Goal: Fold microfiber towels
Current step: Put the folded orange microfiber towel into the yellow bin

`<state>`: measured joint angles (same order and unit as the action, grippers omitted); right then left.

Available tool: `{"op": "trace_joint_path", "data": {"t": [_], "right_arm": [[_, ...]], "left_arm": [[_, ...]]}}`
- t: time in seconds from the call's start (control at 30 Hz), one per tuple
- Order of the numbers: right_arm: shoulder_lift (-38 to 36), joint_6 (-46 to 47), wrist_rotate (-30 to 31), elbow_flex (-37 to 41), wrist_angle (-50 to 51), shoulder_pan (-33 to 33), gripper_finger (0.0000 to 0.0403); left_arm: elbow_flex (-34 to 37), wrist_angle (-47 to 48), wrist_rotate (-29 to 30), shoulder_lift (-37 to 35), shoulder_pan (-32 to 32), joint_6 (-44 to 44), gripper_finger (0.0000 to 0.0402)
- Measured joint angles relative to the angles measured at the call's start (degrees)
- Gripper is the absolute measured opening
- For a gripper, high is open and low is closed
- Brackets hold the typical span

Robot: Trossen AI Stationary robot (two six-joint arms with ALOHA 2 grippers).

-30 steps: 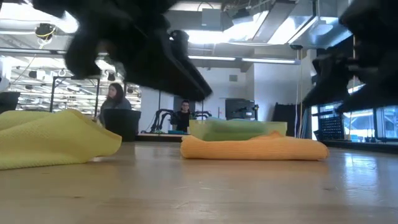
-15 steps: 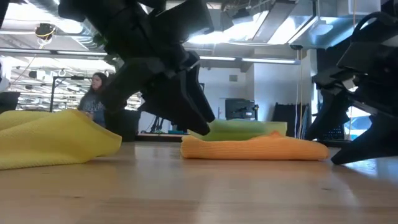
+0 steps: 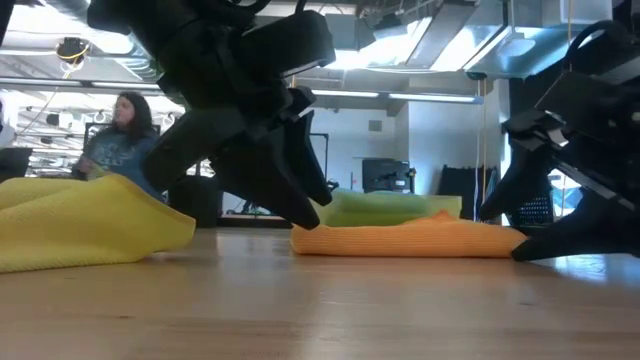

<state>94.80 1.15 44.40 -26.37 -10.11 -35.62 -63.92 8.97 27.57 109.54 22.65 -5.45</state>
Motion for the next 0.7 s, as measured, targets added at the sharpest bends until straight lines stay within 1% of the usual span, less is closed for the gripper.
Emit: {"op": "trace_joint_path", "data": {"t": [0.1,0.23,0.43,0.6,0.7], "right_arm": [[0.39,-0.39,0.2,-0.07,-0.09,0.41,0.0255],[0.47,0.08,-1.03,-0.07,0.01,1.92,0.0216],[0.53,-0.18,-5.03,0.01,-0.22,3.82,0.0131],[0.58,0.05,-5.24,0.22,-1.56,3.9,0.0055],[-0.19,3.5,-5.5,0.35,-1.96,4.11,0.0015]], "left_arm": [[0.01,0.0,0.04,0.0,0.02,-0.97,0.0194],[0.02,0.0,0.4,0.0,-0.04,-0.95,0.0194],[0.04,-0.01,1.53,0.0,-0.04,-0.86,0.0193],[0.07,-0.02,1.55,0.0,-0.04,-0.86,0.0194],[0.07,0.0,1.57,0.0,0.03,-1.04,0.0194]]}}
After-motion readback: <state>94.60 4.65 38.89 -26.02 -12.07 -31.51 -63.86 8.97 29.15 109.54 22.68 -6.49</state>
